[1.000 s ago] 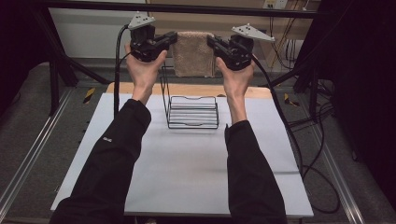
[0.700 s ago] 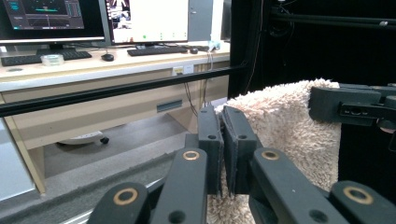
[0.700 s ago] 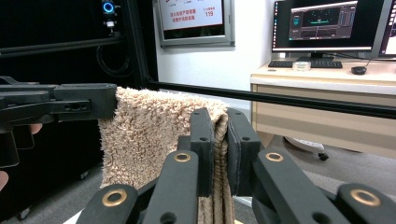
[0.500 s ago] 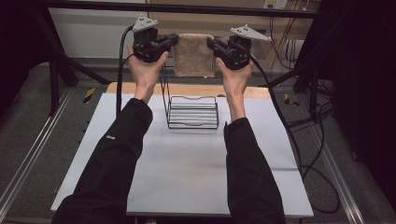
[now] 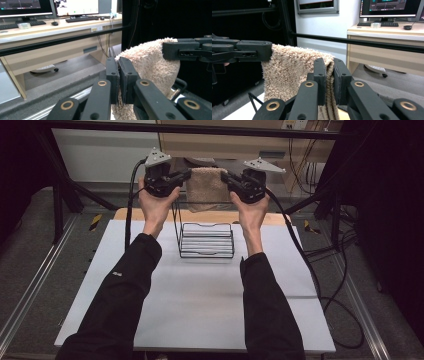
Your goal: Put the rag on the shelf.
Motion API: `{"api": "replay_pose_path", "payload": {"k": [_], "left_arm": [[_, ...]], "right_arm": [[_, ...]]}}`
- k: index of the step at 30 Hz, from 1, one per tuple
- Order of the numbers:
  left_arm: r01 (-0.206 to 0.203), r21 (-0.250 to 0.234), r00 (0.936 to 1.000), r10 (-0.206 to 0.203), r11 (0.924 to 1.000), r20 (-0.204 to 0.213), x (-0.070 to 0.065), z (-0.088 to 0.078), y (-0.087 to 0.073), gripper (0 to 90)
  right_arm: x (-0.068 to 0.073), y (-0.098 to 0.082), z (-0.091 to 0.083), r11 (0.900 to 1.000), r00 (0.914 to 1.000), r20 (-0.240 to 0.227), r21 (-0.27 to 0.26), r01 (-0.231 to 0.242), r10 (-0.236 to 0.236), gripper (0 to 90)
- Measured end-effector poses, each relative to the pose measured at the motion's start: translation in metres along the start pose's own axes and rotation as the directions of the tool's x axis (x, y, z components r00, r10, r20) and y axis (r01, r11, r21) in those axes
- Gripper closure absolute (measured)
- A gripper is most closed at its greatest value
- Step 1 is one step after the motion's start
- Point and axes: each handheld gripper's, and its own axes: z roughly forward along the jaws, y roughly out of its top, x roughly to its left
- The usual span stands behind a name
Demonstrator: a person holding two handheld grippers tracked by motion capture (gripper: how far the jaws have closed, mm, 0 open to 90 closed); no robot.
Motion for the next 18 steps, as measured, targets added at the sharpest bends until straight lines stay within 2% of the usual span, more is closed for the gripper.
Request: {"api": "replay_pose_path", "payload": {"k": [7, 18], "left_arm": [[-0.003, 0.011, 0.9999, 0.003, 0.9999, 0.015, -0.004, -0.002, -0.009, 86.2], [-0.018, 0.009, 0.9989, 0.017, 0.9998, 0.044, -0.008, -0.014, -0.019, 86.1]], "right_arm": [[0.0, -0.012, -0.002, 1.0, 0.9999, -0.007, 0.014, -0.008, 0.009, 82.4], [0.004, -0.018, -0.012, 1.0, 0.9995, -0.03, 0.005, -0.005, 0.005, 82.3]]}}
